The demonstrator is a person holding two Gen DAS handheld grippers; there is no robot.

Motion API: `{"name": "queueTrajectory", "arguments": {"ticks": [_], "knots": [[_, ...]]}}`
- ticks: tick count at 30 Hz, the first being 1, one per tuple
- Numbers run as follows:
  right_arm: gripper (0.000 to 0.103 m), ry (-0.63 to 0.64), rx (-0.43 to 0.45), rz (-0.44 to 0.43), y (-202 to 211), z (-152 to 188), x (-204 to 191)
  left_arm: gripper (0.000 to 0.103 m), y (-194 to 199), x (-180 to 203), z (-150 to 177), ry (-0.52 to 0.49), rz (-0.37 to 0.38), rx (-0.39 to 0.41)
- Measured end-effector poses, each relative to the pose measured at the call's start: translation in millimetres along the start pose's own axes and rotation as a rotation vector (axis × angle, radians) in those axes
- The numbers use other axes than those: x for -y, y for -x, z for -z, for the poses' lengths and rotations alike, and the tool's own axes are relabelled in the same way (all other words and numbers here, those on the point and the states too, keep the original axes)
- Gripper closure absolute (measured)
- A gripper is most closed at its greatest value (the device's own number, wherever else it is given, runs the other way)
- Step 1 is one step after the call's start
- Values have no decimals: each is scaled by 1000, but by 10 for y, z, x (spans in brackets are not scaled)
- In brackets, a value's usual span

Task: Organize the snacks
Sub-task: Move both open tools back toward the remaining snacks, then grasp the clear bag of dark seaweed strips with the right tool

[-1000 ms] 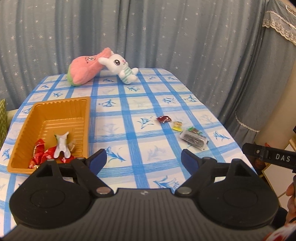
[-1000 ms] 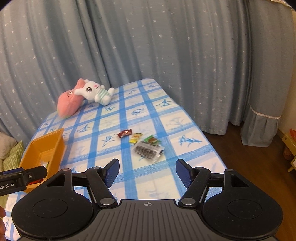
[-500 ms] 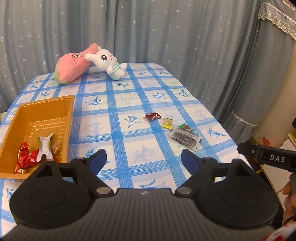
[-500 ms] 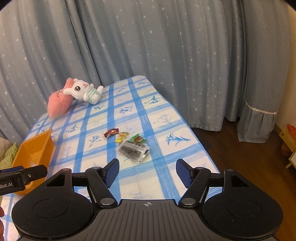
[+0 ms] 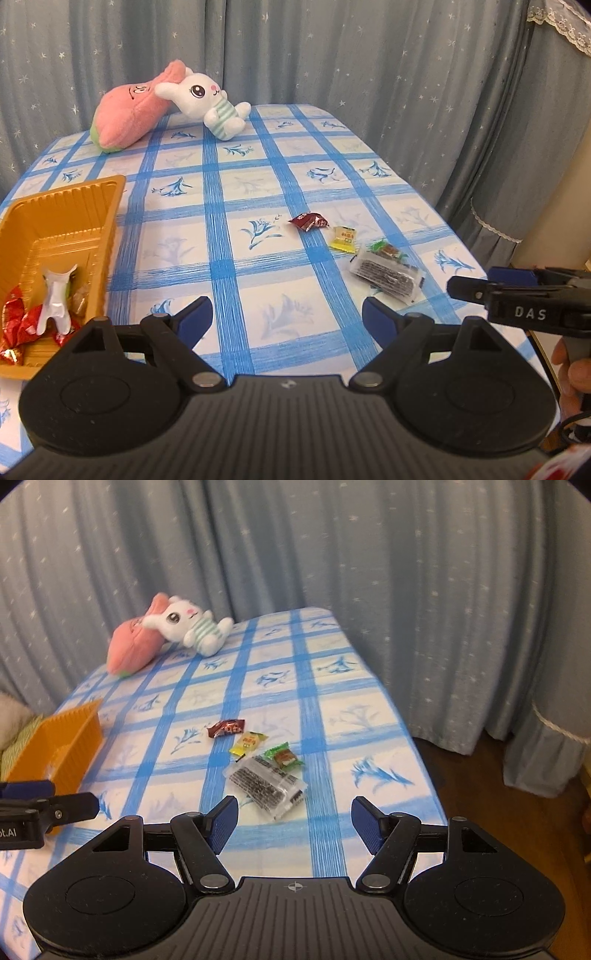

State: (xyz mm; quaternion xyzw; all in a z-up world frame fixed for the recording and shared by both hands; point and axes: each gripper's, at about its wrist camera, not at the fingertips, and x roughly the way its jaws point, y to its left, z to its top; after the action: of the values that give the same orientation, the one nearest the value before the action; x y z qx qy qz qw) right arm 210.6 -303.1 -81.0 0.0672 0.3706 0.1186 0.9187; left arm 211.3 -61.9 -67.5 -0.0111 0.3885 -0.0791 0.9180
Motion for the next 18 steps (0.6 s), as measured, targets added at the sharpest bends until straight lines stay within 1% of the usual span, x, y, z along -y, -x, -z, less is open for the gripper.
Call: {"name": "queueTrajectory", "arguments": {"ticks": [7, 14, 17, 18], "knots": [[35, 146, -24, -72, -476, -90, -78, 16, -263, -89, -61, 10, -3, -11], [35, 235, -79, -63, -895, -108, -163, 16, -426, -193, -63, 32, -2, -22], [36, 251, -97, -62, -952, -79, -198, 16, -464, -226, -51, 39, 1, -26], [37, 255, -98, -66, -945, -69, -211, 16, -477, -237, -47, 42, 2, -27]]}}
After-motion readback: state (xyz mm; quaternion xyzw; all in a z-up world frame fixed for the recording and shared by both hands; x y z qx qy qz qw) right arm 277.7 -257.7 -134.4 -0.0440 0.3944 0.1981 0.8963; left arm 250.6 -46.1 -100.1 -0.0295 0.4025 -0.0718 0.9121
